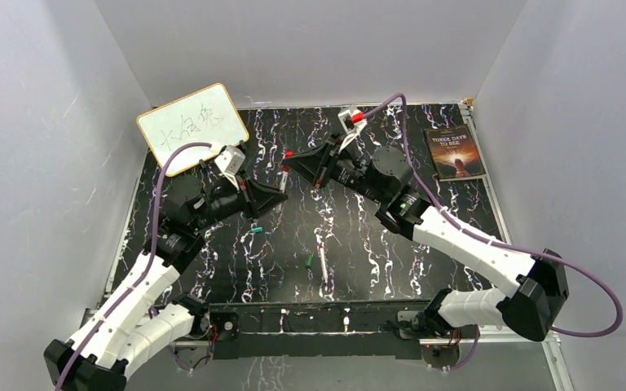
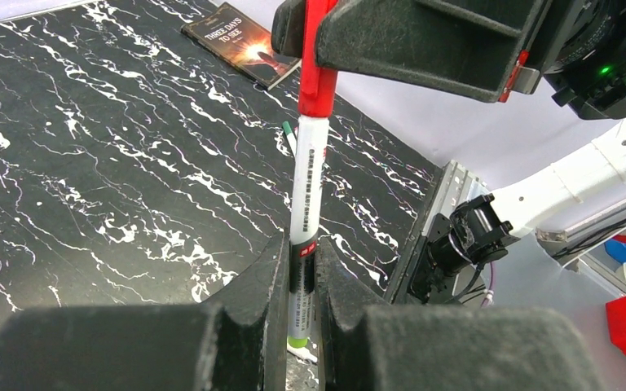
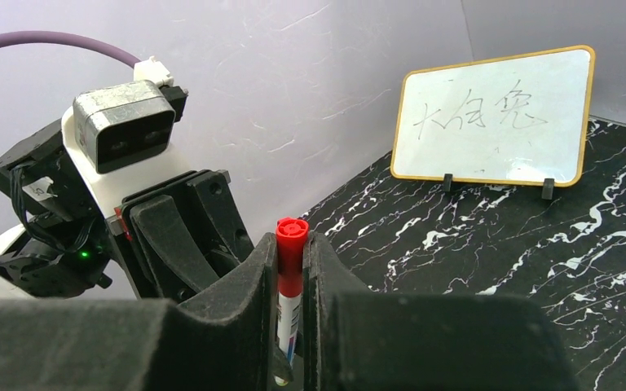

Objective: Insert the pens into the pen caps

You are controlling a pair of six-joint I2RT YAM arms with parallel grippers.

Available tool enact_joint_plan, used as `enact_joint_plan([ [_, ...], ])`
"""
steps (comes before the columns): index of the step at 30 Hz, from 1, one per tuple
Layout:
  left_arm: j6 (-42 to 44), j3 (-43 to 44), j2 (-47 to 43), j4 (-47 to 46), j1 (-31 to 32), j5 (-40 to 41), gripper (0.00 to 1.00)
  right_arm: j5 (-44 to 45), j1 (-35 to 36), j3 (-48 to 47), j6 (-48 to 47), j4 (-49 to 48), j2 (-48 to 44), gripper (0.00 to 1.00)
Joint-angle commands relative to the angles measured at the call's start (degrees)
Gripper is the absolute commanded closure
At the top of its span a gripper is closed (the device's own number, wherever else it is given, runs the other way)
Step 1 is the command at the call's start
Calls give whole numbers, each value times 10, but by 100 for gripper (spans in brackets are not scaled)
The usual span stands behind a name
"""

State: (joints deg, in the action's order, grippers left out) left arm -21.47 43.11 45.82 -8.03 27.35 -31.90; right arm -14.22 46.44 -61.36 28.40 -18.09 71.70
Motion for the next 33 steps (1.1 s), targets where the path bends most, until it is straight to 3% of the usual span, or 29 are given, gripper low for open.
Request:
enact_joint_plan([
  [1,-7,53,14,-52,-4,59,100,-43,10,29,8,9,-21,100],
  [33,-11,114,54,-95,-5,96,100,-20,66,137,29,-4,-31,100],
])
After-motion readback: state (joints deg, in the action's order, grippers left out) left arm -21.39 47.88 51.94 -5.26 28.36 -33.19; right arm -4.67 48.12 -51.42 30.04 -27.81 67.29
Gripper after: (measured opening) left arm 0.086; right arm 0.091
